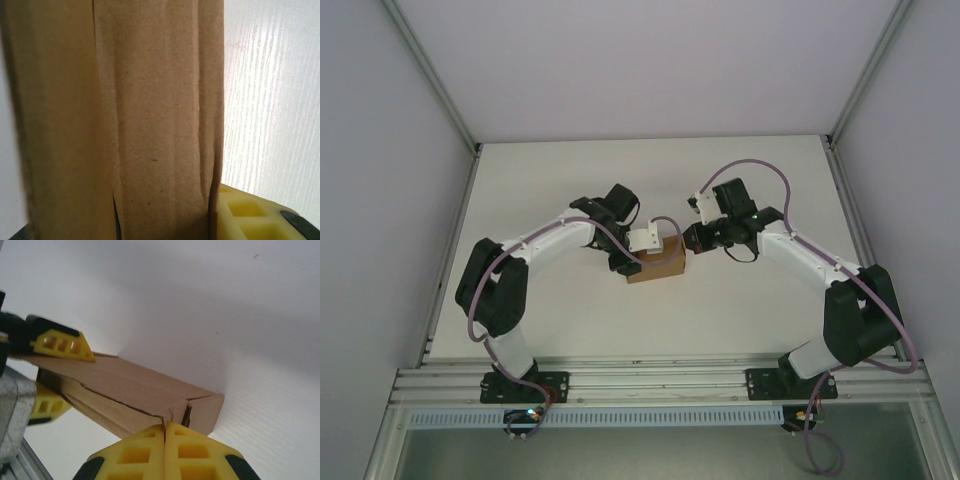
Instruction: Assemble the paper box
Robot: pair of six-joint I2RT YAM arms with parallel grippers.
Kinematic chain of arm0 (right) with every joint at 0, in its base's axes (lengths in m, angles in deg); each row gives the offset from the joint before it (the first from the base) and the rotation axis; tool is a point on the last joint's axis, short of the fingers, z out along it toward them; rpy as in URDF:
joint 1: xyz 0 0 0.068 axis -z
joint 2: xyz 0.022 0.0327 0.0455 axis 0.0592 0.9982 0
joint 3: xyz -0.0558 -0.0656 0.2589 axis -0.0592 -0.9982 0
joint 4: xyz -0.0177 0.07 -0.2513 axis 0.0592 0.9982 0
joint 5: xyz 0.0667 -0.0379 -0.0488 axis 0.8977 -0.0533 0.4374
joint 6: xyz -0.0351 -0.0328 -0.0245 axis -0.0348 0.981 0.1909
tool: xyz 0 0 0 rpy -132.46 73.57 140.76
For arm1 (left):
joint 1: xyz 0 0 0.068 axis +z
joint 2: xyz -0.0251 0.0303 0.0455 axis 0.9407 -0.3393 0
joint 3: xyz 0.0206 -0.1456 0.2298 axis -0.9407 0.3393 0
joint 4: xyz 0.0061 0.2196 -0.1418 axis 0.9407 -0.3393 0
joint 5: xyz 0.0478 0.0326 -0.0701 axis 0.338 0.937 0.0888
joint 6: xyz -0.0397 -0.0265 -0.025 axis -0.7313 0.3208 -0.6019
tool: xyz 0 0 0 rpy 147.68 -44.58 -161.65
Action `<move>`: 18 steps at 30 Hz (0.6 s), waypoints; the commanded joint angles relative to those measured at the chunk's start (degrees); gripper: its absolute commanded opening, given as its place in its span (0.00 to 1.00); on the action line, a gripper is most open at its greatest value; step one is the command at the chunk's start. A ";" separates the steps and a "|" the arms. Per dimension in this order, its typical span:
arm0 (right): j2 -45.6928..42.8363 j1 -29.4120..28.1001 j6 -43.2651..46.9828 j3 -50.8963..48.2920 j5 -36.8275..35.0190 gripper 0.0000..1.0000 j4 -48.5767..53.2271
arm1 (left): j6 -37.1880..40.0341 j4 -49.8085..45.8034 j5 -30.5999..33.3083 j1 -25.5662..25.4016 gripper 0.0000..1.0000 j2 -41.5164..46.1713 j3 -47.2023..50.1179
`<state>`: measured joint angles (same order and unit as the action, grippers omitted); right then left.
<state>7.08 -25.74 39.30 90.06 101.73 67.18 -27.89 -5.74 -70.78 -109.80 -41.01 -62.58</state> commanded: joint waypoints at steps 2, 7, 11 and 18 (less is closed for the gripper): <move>-0.77 -1.74 -5.72 -2.04 -1.21 0.00 -2.57 | -0.24 2.20 -0.59 -0.24 0.36 -1.31 -1.00; -0.41 -1.91 0.30 -3.68 -6.49 0.00 -1.65 | -0.38 2.32 -0.59 -0.26 0.36 -0.96 -0.74; -0.43 -2.09 3.11 -6.47 -7.83 0.00 -3.25 | -0.45 2.94 -0.49 -0.22 0.37 -0.61 -0.48; -2.17 -2.41 3.49 -9.36 -9.84 0.00 -4.97 | -0.96 2.81 0.11 -0.22 0.42 -0.44 -1.10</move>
<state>4.64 -27.69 41.90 82.89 95.46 59.88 -29.25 -4.71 -70.14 -109.82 -41.04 -62.62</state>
